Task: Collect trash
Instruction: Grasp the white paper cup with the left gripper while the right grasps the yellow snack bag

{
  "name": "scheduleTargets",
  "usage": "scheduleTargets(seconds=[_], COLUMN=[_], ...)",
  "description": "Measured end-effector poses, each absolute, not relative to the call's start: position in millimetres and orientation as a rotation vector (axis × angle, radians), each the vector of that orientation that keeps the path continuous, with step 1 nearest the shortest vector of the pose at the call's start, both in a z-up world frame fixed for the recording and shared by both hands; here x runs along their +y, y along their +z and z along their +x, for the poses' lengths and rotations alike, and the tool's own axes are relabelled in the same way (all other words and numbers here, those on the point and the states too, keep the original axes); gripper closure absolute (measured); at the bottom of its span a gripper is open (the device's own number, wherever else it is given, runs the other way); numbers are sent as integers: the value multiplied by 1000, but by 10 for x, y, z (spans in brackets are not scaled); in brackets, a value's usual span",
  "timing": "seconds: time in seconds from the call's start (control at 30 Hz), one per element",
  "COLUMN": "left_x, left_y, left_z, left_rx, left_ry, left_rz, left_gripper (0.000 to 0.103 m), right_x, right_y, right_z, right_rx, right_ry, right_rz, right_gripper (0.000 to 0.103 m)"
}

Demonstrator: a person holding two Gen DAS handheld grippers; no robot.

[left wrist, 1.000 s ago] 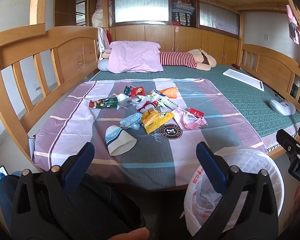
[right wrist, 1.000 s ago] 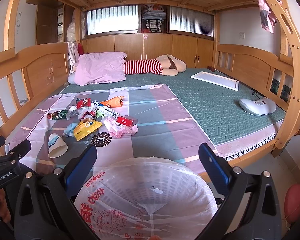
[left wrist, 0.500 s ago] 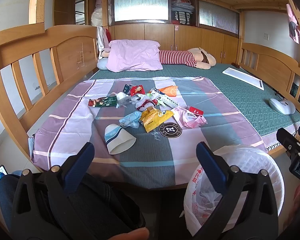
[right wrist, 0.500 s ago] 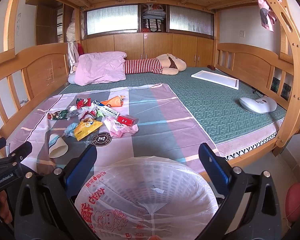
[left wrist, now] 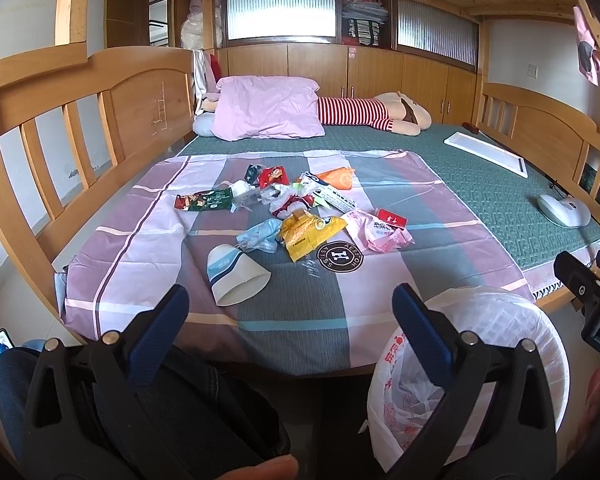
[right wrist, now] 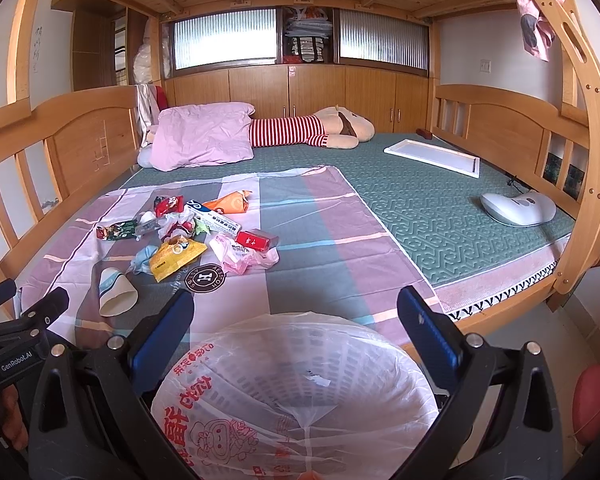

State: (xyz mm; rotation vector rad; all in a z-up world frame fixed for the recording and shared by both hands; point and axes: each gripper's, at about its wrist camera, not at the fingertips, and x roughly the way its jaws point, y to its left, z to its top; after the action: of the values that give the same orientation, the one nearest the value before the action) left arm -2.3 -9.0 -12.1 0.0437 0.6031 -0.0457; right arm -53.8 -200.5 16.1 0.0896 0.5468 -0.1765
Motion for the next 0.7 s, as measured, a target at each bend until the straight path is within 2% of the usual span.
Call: scheduleTargets(seconds=[0.23, 0.37, 0.43, 0.5, 0.53, 0.57, 0.7], left_x=[-80, -142, -161, -108, -61, 3, 483], left_y=[-195, -490, -683, -846, -917, -979, -1108], left_z=[54, 249, 343, 468, 531, 619, 1143], left_rx=[637, 740, 813, 880, 908, 938, 972], left_ry=[-61, -127, -167, -202, -215, -220, -117], left_rz=[40, 53, 51, 12, -11, -38, -148], left_gripper=[3, 3, 3, 19, 38, 51, 54], right_x=[-2021, -2277, -2407, -2415, -2410, -2398, -2415], right_y=[160, -31, -73, -33, -16, -8, -9], right_z=[-509, -270, -270, -275, -258, -215, -23], right_rx=[552, 693, 669, 641, 639, 656, 690], right_ry=[-187, -52, -116, -197, -213, -207, -153], right_rz=[105, 325, 372, 312, 283, 264, 243], right_gripper=[3, 3, 3, 3, 3, 3, 3])
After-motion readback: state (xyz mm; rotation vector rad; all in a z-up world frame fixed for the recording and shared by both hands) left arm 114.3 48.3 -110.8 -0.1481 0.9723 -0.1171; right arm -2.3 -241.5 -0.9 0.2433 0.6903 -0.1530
